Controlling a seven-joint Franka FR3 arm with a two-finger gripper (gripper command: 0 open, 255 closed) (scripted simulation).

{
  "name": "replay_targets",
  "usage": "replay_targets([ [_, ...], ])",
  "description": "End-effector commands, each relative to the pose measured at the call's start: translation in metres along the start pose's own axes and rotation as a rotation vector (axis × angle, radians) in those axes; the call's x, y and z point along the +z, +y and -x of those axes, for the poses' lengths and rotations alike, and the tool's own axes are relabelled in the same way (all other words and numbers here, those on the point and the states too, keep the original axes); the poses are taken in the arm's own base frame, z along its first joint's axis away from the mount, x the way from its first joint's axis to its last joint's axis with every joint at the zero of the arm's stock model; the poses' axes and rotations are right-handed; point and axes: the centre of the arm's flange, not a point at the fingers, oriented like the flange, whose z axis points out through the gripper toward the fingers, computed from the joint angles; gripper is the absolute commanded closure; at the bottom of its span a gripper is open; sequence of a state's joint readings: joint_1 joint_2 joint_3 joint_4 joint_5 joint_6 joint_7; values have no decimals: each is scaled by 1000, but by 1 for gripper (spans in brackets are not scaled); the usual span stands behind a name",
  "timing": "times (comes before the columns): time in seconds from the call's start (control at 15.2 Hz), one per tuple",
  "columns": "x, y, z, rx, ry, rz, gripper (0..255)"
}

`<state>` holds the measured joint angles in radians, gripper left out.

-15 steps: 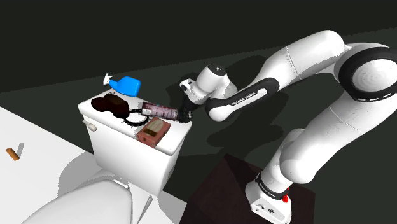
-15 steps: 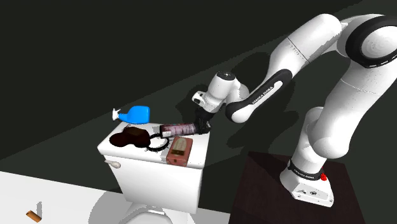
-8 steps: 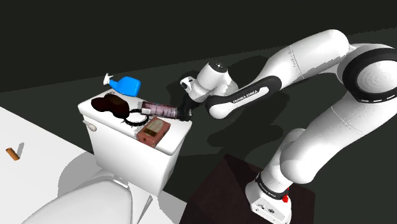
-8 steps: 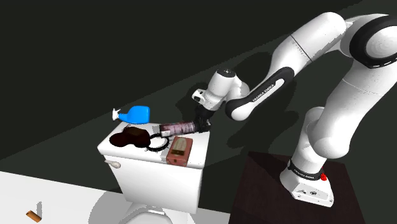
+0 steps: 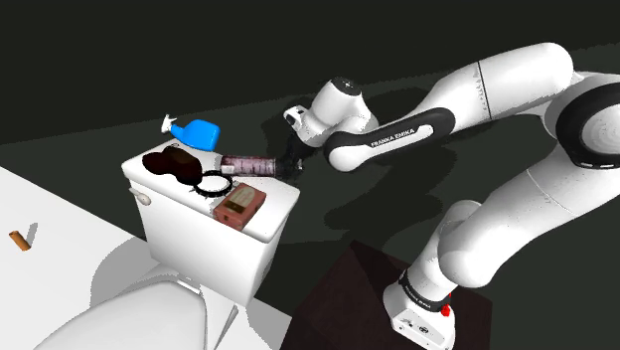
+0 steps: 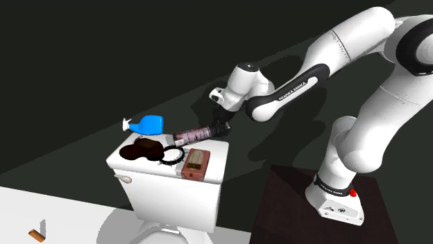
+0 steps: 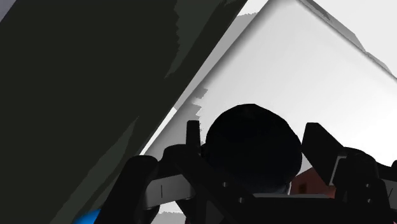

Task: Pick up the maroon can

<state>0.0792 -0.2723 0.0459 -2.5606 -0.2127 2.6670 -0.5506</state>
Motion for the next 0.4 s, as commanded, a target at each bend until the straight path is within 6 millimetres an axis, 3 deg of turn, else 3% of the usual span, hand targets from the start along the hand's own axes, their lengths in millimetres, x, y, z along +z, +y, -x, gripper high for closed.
replay_targets([
  [0.0, -10, 3, -2, 0, 0, 0, 255],
  [0.33, -25, 9, -6, 0, 0, 0, 255],
])
